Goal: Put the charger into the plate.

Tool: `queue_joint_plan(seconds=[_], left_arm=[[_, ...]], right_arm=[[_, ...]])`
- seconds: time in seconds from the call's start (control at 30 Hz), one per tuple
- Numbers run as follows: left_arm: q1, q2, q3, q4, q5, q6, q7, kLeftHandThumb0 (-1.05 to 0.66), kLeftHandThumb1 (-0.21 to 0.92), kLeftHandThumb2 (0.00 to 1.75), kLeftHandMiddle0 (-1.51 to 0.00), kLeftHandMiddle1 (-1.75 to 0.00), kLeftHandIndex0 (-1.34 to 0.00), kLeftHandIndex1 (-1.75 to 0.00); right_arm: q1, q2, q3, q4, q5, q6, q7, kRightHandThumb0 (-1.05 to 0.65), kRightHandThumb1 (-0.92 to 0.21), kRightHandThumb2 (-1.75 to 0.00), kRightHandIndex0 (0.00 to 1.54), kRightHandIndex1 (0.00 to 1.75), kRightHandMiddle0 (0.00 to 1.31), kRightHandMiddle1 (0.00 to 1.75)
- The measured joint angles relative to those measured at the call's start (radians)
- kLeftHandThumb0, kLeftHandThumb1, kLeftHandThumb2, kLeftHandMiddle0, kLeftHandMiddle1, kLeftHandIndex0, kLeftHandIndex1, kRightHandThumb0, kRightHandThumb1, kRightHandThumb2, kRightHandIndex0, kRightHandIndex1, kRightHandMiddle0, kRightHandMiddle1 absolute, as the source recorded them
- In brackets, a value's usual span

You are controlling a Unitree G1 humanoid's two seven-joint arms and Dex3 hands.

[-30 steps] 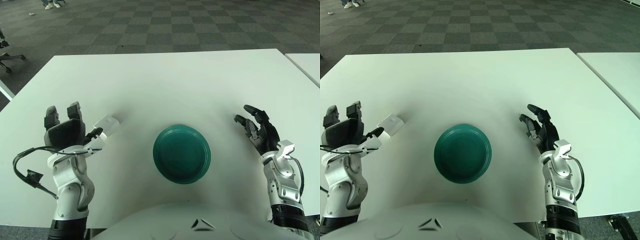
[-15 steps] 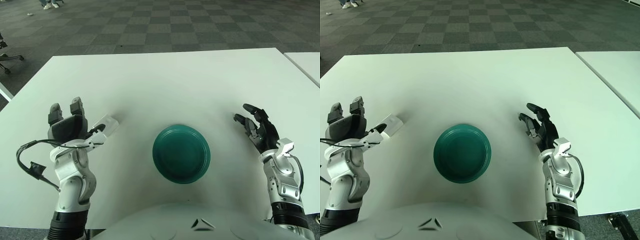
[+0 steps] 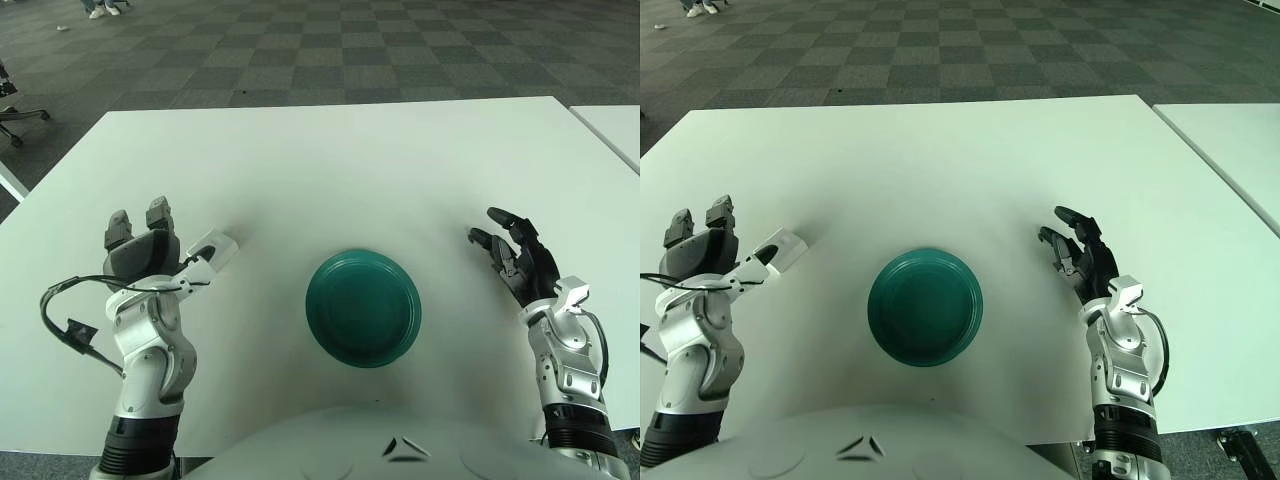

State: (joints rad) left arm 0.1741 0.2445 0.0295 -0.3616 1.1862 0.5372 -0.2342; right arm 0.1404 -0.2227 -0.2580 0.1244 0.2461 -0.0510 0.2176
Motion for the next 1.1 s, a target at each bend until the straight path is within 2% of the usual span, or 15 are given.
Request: queue_joint_plan(seconds=[0.23,0.4,0.7,1.1], left_arm=[[-0.012,0.000,0.000,-0.004,-0.050,-0.005,0.000,-1.05,0.92,0.72,-0.19,-0.07,0.00,-0.65],[-0.012,0.000,-0.003,-0.008,-0.084,-0.017,0.015,-1.05,0.92,0.72,-0.25,-0.09,0.00,-0.73],[-0.022,-0.011,-0.033,-0.011,-0.096,0.003,0.019,-1.05,0.92,0.72,-0.27,-0.10,0.00,-0.84],[-0.050,-0.021,-0.085,0.023,-0.096,0.040,0.021,-1.05,0.92,0.73,-0.27,-0.09,0.00,-0.89]], right_arm=[[-0.004,0.000,-0.001,0.003,0.000,0.000,0.001,-0.78,-0.92,-0.40,0.14,0.50,0.00,0.86],[-0.004,0.000,-0.002,0.004,0.000,0.000,0.002,-0.78,-0.92,-0.40,0.14,0.51,0.00,0.86],[-0.004,0.000,-0.003,0.005,0.000,0.000,0.002,-0.78,-0.92,-0.41,0.14,0.52,0.00,0.86],[-0.005,0.000,-0.002,0.004,0.000,0.000,0.001,-0.78,-0.92,-0.41,0.13,0.52,0.00,0.86]])
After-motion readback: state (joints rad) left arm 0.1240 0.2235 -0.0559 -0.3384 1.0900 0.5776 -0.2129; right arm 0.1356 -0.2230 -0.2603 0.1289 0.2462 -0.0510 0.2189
